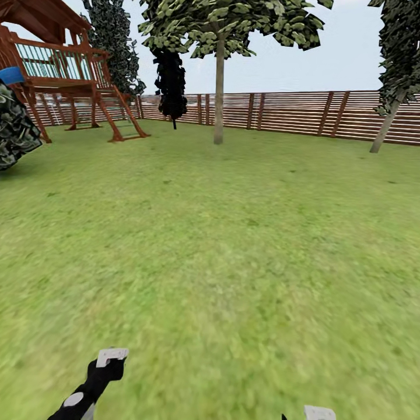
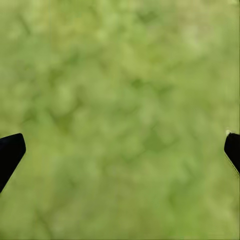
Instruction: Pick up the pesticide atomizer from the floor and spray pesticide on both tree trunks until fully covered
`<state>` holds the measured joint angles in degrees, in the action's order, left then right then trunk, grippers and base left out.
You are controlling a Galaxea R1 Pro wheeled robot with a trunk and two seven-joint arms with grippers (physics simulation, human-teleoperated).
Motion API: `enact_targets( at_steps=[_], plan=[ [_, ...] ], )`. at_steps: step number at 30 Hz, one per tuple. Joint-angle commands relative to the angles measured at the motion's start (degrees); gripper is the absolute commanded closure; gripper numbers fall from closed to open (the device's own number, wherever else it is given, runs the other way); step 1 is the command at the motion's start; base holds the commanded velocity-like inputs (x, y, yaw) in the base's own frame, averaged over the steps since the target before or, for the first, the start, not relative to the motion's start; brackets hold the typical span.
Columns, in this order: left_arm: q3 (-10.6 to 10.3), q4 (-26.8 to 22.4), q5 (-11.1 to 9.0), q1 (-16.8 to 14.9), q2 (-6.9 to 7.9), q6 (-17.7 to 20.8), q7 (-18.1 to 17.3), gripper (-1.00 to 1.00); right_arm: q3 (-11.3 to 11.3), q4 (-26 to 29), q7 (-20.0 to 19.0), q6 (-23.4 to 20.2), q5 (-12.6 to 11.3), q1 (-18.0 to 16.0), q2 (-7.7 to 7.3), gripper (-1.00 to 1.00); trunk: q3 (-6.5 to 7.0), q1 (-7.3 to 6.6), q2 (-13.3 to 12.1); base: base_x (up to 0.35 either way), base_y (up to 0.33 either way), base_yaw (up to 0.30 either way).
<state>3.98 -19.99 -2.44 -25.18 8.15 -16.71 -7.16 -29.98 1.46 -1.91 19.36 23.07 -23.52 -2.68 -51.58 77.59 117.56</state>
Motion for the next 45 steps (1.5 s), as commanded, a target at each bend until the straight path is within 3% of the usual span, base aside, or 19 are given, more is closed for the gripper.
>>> enact_targets(
  at_steps=[1,4,12,20,45],
  plan=[
    [0.4,-1.6,-0.1,0.0,-0.04,0.0,-0.3,1.0,-0.5,-0.1,-0.2,0.2,0.3,0.0,-0.03,-1.0,-0.06,0.03,0.0,0.339,0.0,0.0],
    [0.6,-6.5,-0.1,0.0,-0.06,0.1,-0.3,1.0,-0.5,-0.1,-0.2,0.2,0.3,0.0,-0.02,-1.0,-0.06,0.03,0.0,0.339,0.0,0.0],
    [0.4,-6.8,0.2,0.1,0.02,0.2,-0.3,1.0,-0.5,-0.1,-0.2,0.2,0.3,0.0,0.0,-1.0,-0.06,0.03,0.0,0.339,0.0,0.0],
    [0.1,-7.7,0.4,0.1,0.14,7.2,-0.3,1.0,-0.5,-0.1,-0.2,0.2,0.3,0.0,-0.03,-1.0,-0.06,0.03,0.0,0.339,0.0,0.0],
    [0.0,-7.8,0.4,0.1,0.1,7.6,-0.3,1.0,-0.5,-0.1,-0.2,0.2,0.3,0.0,-0.02,-1.0,-0.06,0.03,0.0,0.339,0.0,0.0]
  ],
)
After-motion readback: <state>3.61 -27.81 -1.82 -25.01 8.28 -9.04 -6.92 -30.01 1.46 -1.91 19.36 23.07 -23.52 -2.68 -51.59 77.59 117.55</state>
